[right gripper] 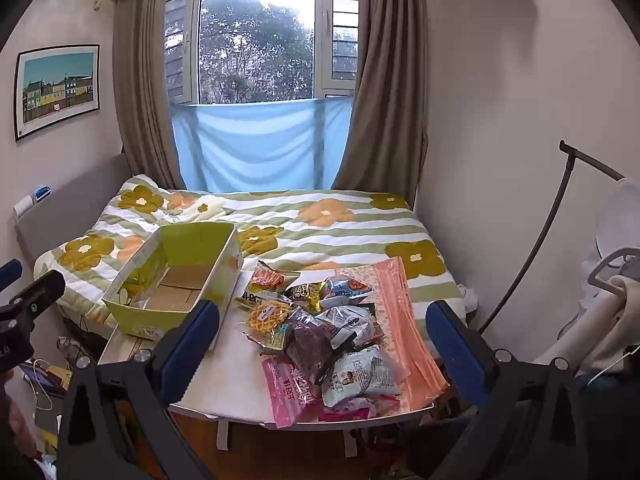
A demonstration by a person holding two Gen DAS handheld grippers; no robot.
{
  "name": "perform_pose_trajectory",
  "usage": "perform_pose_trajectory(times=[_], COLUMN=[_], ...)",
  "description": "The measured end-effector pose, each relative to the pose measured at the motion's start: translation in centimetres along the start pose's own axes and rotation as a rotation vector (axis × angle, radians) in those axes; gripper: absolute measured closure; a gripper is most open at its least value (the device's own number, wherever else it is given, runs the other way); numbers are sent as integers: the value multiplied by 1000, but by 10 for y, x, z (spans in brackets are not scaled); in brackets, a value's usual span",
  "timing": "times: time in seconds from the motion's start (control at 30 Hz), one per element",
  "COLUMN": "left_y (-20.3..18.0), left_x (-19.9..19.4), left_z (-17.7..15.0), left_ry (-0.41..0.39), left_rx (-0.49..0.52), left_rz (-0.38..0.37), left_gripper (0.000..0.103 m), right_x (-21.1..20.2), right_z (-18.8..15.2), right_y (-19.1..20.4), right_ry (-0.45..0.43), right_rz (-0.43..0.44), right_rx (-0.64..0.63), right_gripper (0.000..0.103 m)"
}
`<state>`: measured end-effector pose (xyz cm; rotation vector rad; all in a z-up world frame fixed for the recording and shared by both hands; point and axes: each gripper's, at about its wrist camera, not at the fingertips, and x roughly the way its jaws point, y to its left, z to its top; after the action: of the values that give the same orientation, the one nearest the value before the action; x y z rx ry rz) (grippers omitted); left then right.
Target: Organize snacks
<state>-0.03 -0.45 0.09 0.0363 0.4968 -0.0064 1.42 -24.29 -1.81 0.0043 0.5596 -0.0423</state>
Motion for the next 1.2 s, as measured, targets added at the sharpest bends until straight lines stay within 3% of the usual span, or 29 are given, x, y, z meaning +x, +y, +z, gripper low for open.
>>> perform_pose_trajectory(times=[0.3,0.43,0.6,1.2], left_y=[6,1,5,8], left_x=[6,4,4,14], left_z=[-1,0,2,4], left_ry=[12,8,9,30], left_rx=[-58,-21,-23,-35], left_rz=[-30,5,-26,-20], left_gripper=[0,0,0,0], right_x=[1,0,3,8], right_z=[1,1,0,7], right_y=[-3,-3,-1,2], right_ry=[14,16,17,14], right_rz=[8,5,1,4], right_rx=[16,16,19,16], right_gripper=[0,0,0,0])
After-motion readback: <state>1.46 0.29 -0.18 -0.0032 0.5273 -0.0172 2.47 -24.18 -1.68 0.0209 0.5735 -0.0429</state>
